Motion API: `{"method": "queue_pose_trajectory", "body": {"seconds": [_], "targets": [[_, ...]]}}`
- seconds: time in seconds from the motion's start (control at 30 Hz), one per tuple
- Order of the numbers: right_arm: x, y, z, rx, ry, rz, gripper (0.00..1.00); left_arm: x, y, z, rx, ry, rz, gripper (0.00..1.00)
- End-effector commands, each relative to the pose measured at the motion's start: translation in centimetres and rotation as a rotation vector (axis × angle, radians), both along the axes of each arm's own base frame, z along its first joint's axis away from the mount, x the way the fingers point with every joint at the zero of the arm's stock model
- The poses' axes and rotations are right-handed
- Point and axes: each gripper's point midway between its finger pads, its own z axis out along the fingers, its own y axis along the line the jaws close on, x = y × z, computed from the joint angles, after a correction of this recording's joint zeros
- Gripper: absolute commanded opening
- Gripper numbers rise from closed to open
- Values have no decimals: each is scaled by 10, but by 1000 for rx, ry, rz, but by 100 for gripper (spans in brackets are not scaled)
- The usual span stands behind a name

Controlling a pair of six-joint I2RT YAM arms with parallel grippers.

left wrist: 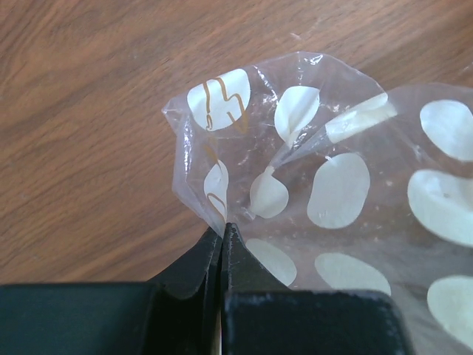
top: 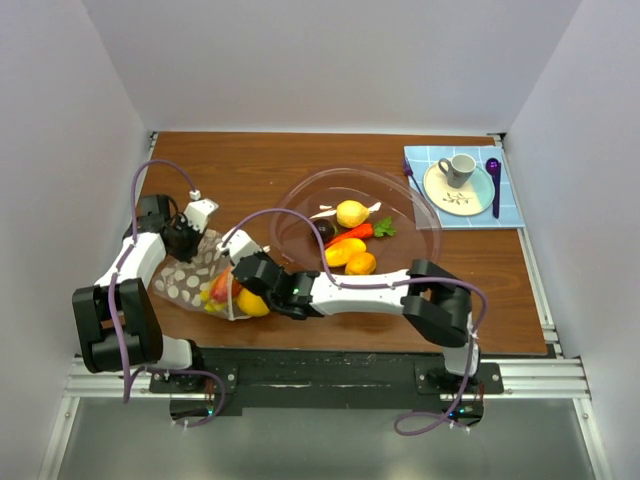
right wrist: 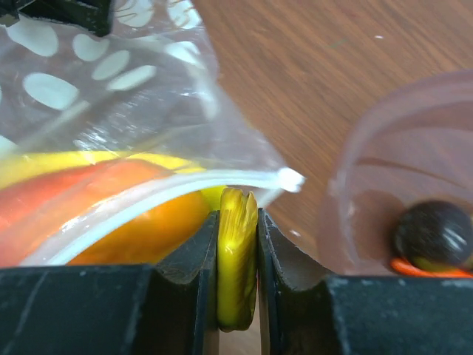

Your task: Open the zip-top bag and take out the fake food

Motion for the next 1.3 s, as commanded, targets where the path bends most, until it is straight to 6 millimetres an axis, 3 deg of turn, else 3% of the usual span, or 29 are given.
{"method": "queue_pose_trajectory", "body": {"seconds": [0.0, 0.13, 0.37, 0.53, 0.73, 0.9, 1.03, 1.17, 1.27], "targets": [[1, -18, 32, 64, -37, -80, 0, 18, 10, 14, 16, -56, 37, 0], [5, -10, 28, 41, -37, -90, 0, 14, 1, 18, -23, -51, 17, 0], [13, 5, -2, -55, -32, -100, 0, 5, -1, 16, -20, -50, 5, 0], [23, 5, 38, -30, -123, -120, 0, 0, 0, 9, -3, -45, 2, 0], [28, -11, 112, -21, -206, -121, 0, 4, 5, 5, 14, -44, 19, 0], [37, -49, 158, -47, -239, -184, 0, 6, 10, 1, 27, -39, 34, 0], [62, -99, 171, -89, -238, -303, 0, 7, 11, 0, 27, -35, 41, 0], [96, -162, 172, -93, -205, -466, 0, 6, 9, 2, 24, -39, 37, 0], [110, -194, 156, -145, -194, -562, 0, 5, 8, 2, 18, -36, 36, 0]]}}
